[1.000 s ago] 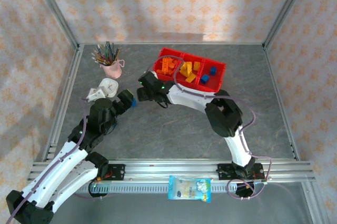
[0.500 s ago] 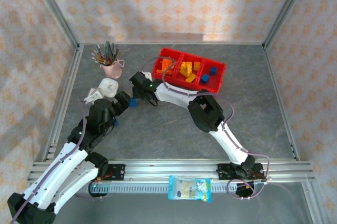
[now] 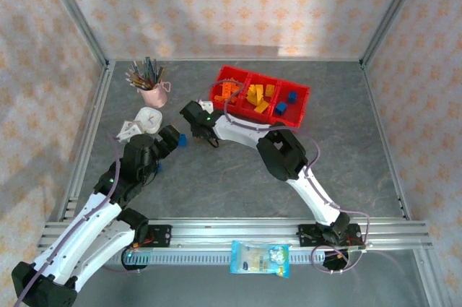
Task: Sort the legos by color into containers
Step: Pick up the lego from the center of the table.
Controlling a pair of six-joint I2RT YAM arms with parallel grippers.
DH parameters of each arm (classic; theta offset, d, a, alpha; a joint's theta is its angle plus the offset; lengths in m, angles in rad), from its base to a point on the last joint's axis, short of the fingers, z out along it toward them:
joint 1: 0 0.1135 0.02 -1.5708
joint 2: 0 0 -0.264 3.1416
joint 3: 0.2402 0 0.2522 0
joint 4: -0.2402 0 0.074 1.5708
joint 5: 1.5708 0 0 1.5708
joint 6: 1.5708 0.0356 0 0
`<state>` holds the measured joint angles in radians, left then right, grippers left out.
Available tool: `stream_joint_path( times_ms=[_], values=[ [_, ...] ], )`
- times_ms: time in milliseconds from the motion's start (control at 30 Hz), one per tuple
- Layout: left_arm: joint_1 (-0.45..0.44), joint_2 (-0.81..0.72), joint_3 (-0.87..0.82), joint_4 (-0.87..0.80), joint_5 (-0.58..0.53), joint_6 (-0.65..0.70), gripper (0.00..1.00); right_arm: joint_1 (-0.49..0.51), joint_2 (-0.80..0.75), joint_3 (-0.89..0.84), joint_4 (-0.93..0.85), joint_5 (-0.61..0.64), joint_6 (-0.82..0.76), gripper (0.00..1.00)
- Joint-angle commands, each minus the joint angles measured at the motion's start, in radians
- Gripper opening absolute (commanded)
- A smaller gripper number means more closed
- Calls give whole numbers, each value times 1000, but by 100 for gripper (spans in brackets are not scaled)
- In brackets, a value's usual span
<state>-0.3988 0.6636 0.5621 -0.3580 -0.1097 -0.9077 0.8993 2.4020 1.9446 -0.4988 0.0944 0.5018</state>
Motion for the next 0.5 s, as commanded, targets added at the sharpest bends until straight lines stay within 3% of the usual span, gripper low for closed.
stream_joint_path(
  times_ms=[0, 133, 467],
  values=[
    [9, 3, -6, 31, 19, 13, 99, -10, -14, -14, 10, -14, -48, 36],
    [9, 14, 10, 19, 22, 27, 99, -13, -38, -12, 8, 8, -66, 28],
    [9, 42, 47, 45, 65, 60, 99, -50, -278, -203, 60, 25, -62, 26]
  ],
)
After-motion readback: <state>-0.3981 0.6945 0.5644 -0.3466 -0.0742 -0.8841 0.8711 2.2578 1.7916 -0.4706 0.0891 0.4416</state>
